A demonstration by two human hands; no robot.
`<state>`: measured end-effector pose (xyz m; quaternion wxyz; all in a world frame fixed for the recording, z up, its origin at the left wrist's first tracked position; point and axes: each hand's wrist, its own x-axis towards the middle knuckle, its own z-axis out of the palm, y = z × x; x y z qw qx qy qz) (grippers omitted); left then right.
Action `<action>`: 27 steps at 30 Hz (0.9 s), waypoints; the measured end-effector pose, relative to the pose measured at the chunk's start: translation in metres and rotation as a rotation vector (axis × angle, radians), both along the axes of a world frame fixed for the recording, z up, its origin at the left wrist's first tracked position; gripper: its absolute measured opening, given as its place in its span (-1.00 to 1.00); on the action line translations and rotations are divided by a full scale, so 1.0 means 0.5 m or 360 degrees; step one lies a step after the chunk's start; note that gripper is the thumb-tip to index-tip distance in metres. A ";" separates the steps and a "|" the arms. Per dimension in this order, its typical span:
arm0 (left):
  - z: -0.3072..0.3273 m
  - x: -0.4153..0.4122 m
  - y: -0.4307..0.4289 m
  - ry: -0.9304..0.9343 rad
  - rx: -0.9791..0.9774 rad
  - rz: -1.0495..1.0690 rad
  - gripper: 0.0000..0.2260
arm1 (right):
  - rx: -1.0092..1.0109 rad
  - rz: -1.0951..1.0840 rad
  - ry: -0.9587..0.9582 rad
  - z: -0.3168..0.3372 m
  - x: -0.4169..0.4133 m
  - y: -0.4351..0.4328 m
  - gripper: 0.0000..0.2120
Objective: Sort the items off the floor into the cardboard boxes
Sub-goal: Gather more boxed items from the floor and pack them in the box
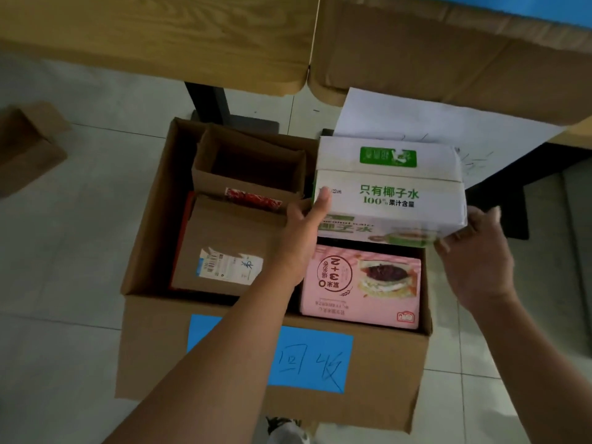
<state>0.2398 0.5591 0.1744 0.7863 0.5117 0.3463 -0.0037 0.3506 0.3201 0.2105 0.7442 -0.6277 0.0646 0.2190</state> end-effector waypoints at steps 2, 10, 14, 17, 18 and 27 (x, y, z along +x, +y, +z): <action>-0.019 0.011 -0.009 0.0049 0.0021 0.0050 -0.44 | -0.0133 -0.0052 -0.0033 -0.009 0.015 0.014 -0.68; -0.064 0.022 -0.041 0.0454 0.0723 -0.0324 -0.67 | -0.1230 0.0302 -0.0097 -0.121 0.002 0.044 -0.47; -0.060 0.006 -0.031 0.0395 0.0678 -0.0391 -0.59 | -0.1462 0.0308 -0.0273 -0.125 -0.014 0.074 -0.50; -0.060 -0.003 -0.023 0.0417 0.0693 -0.0441 -0.57 | -0.1460 0.0360 -0.0314 -0.125 -0.025 0.101 -0.51; -0.060 -0.005 -0.020 0.0404 0.0685 -0.0435 -0.57 | -0.1438 0.0372 -0.0313 -0.125 -0.031 0.111 -0.52; -0.003 -0.100 0.017 0.0230 0.0502 -0.0203 -0.64 | -0.1030 0.0412 -0.0273 -0.112 -0.130 0.201 -0.57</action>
